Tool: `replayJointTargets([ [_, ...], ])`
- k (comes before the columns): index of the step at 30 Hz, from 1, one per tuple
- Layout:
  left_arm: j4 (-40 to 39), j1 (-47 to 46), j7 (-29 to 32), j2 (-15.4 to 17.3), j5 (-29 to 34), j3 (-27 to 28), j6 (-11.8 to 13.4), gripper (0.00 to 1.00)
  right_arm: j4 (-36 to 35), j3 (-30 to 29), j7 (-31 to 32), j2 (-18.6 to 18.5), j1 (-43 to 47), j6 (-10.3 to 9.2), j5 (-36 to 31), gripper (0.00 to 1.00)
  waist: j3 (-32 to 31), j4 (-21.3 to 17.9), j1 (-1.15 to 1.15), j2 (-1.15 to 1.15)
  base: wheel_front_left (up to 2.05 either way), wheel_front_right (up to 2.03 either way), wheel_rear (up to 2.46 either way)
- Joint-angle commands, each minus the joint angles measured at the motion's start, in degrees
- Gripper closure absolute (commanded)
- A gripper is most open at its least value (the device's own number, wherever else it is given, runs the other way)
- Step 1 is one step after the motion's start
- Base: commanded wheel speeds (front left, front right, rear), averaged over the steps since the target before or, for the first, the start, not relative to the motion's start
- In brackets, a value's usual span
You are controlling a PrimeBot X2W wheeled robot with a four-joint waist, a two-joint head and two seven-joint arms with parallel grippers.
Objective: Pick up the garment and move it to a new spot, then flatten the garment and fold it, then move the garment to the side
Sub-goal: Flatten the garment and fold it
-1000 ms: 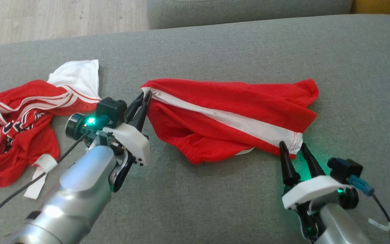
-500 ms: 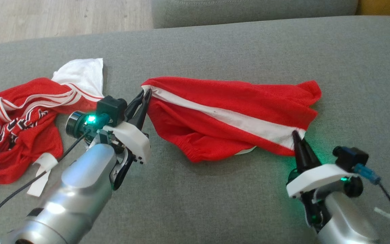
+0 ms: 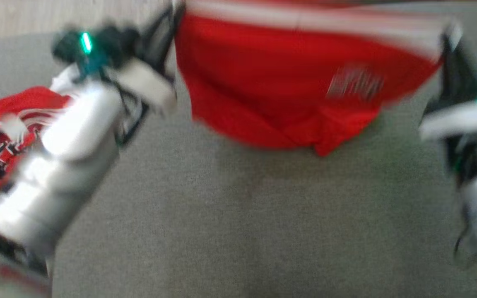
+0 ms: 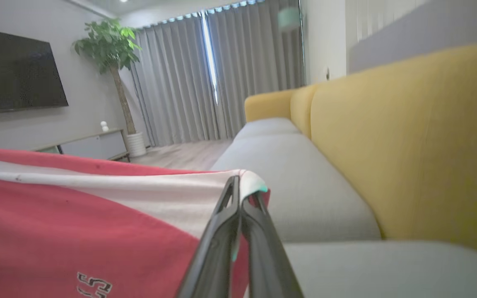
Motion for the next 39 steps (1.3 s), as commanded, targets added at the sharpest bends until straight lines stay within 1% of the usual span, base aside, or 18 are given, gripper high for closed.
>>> replayJointTargets([
  [1,-1.36,-6.98,-0.67,2.20,0.50,3.56,-0.10,1.00,-1.25,0.48,0.11,-1.89,-6.95,-0.04,0.27,1.00,3.63,-0.10,0.00,0.00,0.00,0.00,0.00],
  [3,-1.04,-12.66,-0.87,1.60,1.79,4.54,-0.29,1.00,0.31,0.64,0.15,-3.84,-14.21,-0.04,0.39,1.00,6.86,0.09,0.00,0.00,0.00,0.00,0.00],
  [6,-0.51,-20.66,-1.16,0.29,4.54,6.44,-0.38,1.00,2.79,1.24,-0.12,-5.63,-24.64,-0.04,0.63,1.00,10.80,0.23,0.00,0.00,0.00,0.00,0.00],
  [9,-3.78,-25.57,-1.20,-1.02,7.64,11.70,0.72,1.00,3.65,1.99,-0.43,-6.98,-32.76,-0.04,0.40,1.00,13.52,0.29,0.00,0.00,0.00,0.00,0.00],
  [12,-7.41,-26.26,-1.22,-1.73,12.26,14.82,0.54,1.00,2.89,2.15,-0.55,-8.19,-36.78,-0.04,0.05,1.00,14.49,0.52,0.00,0.00,0.00,0.00,0.00],
  [15,-10.09,-22.50,-1.22,-2.41,15.26,16.82,-0.42,1.00,0.72,1.47,-0.58,-8.96,-35.89,-0.04,0.23,1.00,14.27,0.81,0.00,0.00,0.00,0.00,0.00],
  [20,-13.49,-11.24,-1.23,-3.02,18.27,19.12,-1.92,1.00,-4.22,-0.02,-0.59,-9.84,-26.93,-0.04,1.57,1.00,12.79,1.55,0.00,0.00,0.00,0.00,0.00],
  [23,-16.69,-2.52,-1.23,-3.06,19.48,20.80,-2.43,1.00,-8.04,-0.92,-0.59,-9.84,-19.04,-0.04,3.19,1.00,10.83,2.06,0.00,0.00,0.00,0.00,0.00],
  [26,-20.74,7.63,-1.23,-2.21,21.41,22.39,-2.49,1.00,-12.20,-1.17,-0.59,-9.68,-9.71,-0.04,4.65,1.00,7.61,2.23,0.00,0.00,0.00,0.00,0.00],
  [27,-23.30,14.80,-1.23,-1.31,23.14,22.68,-2.34,1.00,-14.62,-1.45,-0.59,-9.59,-3.16,-0.04,5.71,1.00,5.11,2.36,0.00,0.00,0.00,0.00,0.00],
  [32,-27.66,30.93,-1.23,0.06,25.60,23.05,-1.03,1.00,-19.09,-1.94,-0.59,-9.99,12.75,-0.04,7.85,1.00,-0.31,2.53,0.00,0.00,0.00,0.00,0.00],
  [35,-29.91,39.33,-1.23,0.61,26.62,22.76,0.19,1.00,-21.45,-2.68,-0.17,-10.06,20.94,-0.04,8.76,1.00,-2.73,2.49,0.00,0.00,0.00,0.00,0.00],
  [39,-32.62,49.21,-1.23,1.19,27.23,21.84,1.43,1.00,-25.00,-4.25,2.07,-9.76,29.53,-0.04,9.39,1.00,-5.06,2.52,0.00,0.00,0.00,0.00,0.00],
])
